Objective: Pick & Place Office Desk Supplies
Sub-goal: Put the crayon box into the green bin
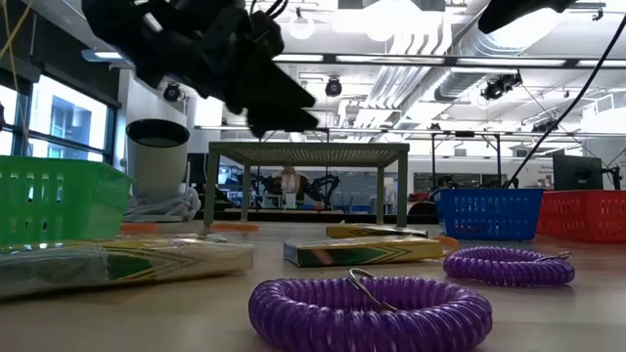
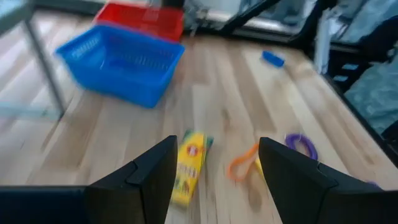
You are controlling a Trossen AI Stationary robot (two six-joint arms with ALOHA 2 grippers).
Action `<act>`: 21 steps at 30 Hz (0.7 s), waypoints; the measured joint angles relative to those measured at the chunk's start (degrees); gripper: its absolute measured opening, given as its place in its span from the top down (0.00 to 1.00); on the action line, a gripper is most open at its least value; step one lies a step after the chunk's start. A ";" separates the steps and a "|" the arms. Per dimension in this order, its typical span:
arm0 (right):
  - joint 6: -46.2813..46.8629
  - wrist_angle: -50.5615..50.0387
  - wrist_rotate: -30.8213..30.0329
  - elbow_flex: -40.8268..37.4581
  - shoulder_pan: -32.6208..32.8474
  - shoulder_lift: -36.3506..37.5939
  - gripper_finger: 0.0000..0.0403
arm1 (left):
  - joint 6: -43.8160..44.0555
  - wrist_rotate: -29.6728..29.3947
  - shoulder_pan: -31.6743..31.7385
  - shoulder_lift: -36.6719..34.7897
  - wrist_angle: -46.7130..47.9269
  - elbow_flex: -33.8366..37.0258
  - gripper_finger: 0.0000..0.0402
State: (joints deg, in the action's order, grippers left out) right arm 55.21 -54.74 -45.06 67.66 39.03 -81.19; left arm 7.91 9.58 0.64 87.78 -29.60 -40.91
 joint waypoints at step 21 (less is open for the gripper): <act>0.01 -0.35 0.00 0.00 0.00 0.02 0.93 | -0.74 0.58 -0.59 5.01 -3.93 0.05 0.09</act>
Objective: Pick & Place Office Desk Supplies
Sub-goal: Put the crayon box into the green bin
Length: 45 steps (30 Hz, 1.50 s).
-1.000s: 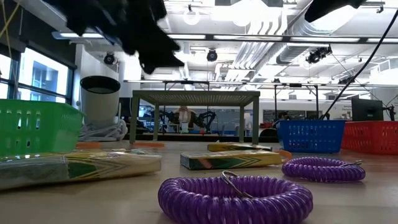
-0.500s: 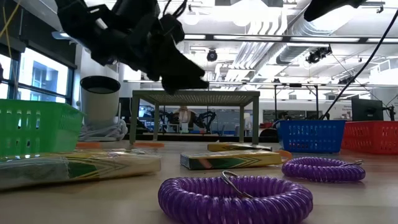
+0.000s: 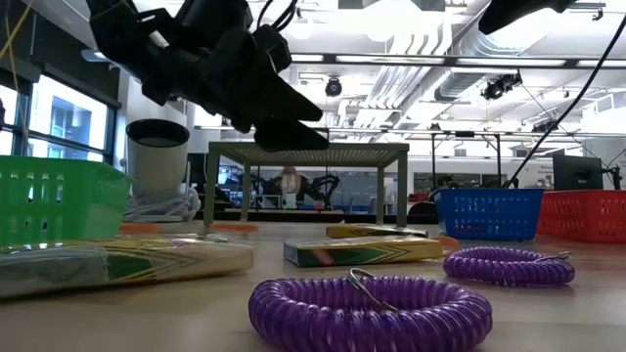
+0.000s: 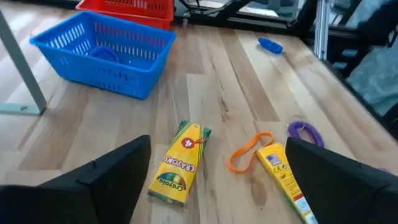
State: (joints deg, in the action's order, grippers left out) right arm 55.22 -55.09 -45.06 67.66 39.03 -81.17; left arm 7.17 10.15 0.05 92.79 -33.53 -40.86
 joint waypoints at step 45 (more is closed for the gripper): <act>-1.07 0.52 0.02 0.00 -0.02 0.00 0.93 | -8.89 -14.38 -2.97 23.04 -20.49 -3.74 0.09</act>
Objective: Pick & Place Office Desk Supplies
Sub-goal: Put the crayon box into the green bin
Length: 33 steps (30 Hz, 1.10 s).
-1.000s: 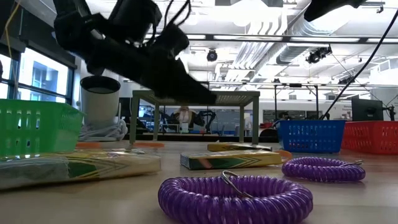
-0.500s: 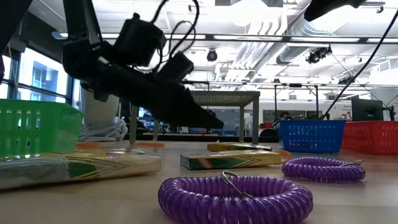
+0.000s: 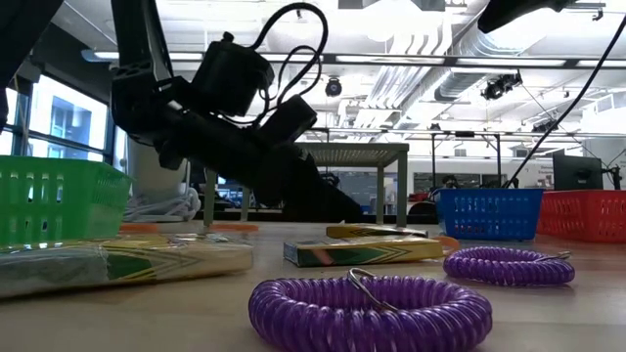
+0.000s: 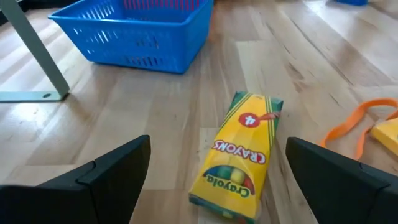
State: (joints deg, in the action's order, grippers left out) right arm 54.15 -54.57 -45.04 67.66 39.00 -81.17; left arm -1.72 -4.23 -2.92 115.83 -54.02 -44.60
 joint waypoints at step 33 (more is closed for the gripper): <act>-0.42 0.46 0.00 0.00 -0.02 0.04 0.93 | 0.48 5.70 0.81 6.05 -1.21 -1.87 0.11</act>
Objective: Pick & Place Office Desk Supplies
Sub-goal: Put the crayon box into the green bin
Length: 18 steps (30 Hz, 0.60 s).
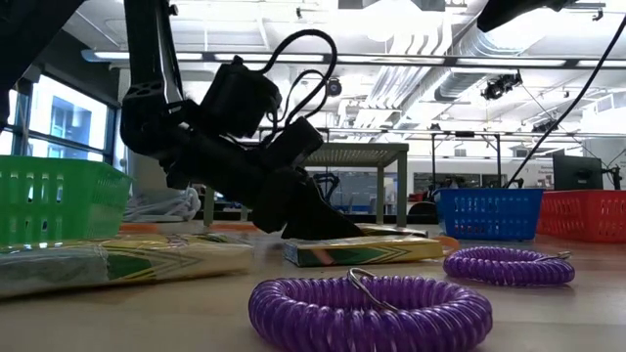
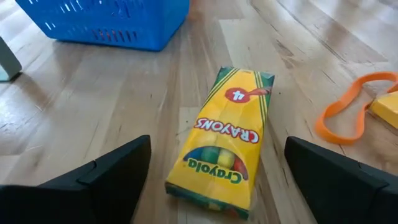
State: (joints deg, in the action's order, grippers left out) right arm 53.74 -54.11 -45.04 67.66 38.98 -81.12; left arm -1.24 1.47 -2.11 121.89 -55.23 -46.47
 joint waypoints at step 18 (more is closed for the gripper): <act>-0.02 0.16 0.16 0.00 0.00 0.00 0.93 | 1.14 -0.26 -0.66 0.68 0.66 0.03 0.41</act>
State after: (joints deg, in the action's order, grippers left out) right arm 53.71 -53.95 -44.88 67.66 38.98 -81.12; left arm -0.10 1.21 -2.77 122.56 -54.57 -46.44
